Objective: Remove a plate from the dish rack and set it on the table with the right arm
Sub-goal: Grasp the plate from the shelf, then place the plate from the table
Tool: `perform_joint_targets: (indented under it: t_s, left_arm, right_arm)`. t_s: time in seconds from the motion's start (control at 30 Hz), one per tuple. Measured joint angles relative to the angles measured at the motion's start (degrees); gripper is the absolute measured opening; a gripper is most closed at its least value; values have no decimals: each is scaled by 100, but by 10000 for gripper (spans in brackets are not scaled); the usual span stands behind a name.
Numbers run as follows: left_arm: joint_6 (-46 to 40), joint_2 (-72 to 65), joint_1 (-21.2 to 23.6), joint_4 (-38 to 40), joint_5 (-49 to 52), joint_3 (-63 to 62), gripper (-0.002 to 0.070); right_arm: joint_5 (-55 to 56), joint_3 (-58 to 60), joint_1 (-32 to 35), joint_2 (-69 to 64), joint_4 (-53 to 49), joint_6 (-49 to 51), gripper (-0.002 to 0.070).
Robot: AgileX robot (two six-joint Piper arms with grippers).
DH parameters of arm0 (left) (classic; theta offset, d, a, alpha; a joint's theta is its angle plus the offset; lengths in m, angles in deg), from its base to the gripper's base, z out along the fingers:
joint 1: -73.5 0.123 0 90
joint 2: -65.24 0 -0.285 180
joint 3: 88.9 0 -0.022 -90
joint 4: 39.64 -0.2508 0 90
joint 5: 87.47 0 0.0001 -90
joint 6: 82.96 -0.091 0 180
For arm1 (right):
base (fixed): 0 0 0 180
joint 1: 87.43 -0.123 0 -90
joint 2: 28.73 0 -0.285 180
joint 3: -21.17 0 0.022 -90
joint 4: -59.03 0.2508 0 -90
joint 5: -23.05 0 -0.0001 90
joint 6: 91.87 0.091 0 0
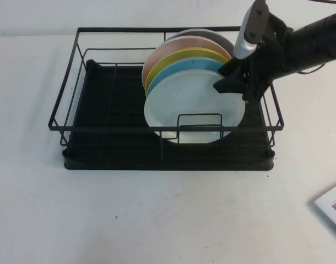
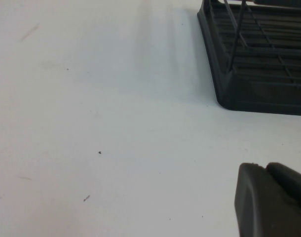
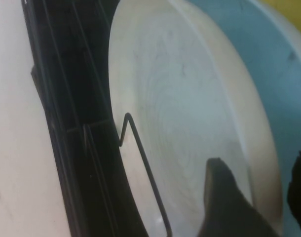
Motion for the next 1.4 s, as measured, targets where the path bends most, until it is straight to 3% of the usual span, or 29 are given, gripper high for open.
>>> perform_joint_targets:
  t_s: [0.37,0.67,1.27,1.4]
  left_arm:
    - [0,0,0,0,0,0,-4]
    - [0,0,0,0,0,0,-4]
    - [0,0,0,0,0,0,-4]
    - [0,0,0,0,0,0,-4]
  right_arm:
    - [121,0,-5,-125,0,-2,248]
    - [308,0,-5,-125,-29,-87,90]
    - [733,0,-5,970,125,-35,55]
    - [775,0,-5,1391,112,376,55]
